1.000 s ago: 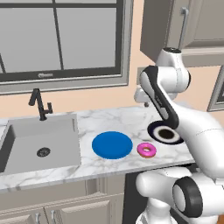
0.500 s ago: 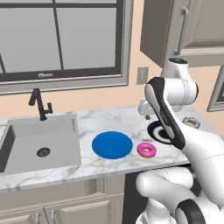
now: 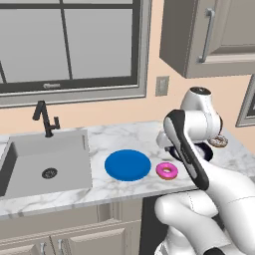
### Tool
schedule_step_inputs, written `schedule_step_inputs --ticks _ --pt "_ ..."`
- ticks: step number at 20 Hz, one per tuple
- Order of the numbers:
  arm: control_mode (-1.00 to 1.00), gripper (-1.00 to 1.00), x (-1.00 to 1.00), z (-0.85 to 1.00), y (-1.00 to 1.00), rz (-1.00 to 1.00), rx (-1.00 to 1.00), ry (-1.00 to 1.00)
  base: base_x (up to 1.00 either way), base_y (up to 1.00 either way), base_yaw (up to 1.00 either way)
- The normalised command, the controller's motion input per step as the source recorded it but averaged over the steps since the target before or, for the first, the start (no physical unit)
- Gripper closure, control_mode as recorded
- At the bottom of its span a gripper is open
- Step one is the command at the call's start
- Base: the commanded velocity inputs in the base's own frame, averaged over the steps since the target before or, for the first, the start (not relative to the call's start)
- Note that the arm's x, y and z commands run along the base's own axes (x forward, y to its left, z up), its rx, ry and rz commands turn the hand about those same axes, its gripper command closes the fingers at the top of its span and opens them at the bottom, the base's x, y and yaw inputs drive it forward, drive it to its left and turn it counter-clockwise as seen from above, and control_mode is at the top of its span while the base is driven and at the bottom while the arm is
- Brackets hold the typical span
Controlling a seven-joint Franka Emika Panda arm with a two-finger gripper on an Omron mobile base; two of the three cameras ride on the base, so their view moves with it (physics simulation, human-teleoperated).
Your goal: Place the pastries on the plates.
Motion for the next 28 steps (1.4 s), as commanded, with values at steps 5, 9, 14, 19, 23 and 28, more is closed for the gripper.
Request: schedule_step_inputs --ticks 5,9,14,19,23,28 --pt "-1.00 -1.00 0.00 -0.56 0.00 0.00 0.00 0.04 0.00 0.00 0.00" --pt "-1.00 -1.00 0.00 -0.51 0.01 0.00 -0.01 0.04 0.00 0.00 0.00" --pt "-1.00 -1.00 0.01 -0.45 0.02 0.00 0.00 0.01 0.00 0.00 0.00" --pt "-1.00 -1.00 0.09 -0.37 0.08 0.00 0.00 0.00 0.00 0.00 0.00" --pt "-1.00 -1.00 0.17 -0.25 0.08 0.00 0.00 0.00 0.00 0.00 0.00" --pt "-1.00 -1.00 0.24 -0.16 0.01 0.00 0.00 0.02 0.00 0.00 0.00"
